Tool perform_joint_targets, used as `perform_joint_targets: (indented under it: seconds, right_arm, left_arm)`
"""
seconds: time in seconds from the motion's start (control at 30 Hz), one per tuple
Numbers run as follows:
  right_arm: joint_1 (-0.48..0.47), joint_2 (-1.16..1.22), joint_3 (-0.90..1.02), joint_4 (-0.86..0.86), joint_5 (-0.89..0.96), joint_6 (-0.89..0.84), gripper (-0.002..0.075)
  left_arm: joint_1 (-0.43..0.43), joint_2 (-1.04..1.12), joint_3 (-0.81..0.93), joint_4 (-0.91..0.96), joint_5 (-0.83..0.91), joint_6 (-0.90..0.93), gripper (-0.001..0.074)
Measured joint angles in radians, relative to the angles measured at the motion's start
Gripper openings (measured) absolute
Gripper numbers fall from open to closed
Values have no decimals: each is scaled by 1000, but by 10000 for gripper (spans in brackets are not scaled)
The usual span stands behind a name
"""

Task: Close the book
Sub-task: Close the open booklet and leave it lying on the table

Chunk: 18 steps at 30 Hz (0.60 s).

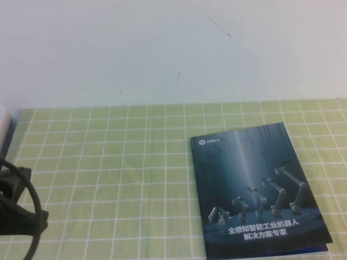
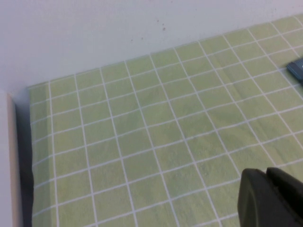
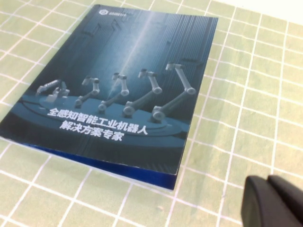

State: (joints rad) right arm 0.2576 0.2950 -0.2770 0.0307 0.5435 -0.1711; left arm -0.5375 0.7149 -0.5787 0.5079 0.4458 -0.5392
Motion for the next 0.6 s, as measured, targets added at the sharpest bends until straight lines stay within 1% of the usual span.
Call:
perform_joint_targets:
  seconds: [0.2,0.33,0.43,0.53,0.6]
  right_arm:
    - [0,0,2,0,0,2,-3]
    - [0,0,2,0,11,2,-3]
    - [0,0,2,2,29,2,-3]
    - [0,0,2,2,34,2,-3]
    - [0,0,2,2,37,2,-3]
  left_arm:
    - [0,-3,2,0,4,2,-4]
    - [15,-78,42,-4,0,2,-4]
    - [83,-208,116,-7,-8,2,-4]
    - [173,-343,234,-61,-44,2,-4]
    - [243,-431,335,-109,-99,2,-4]
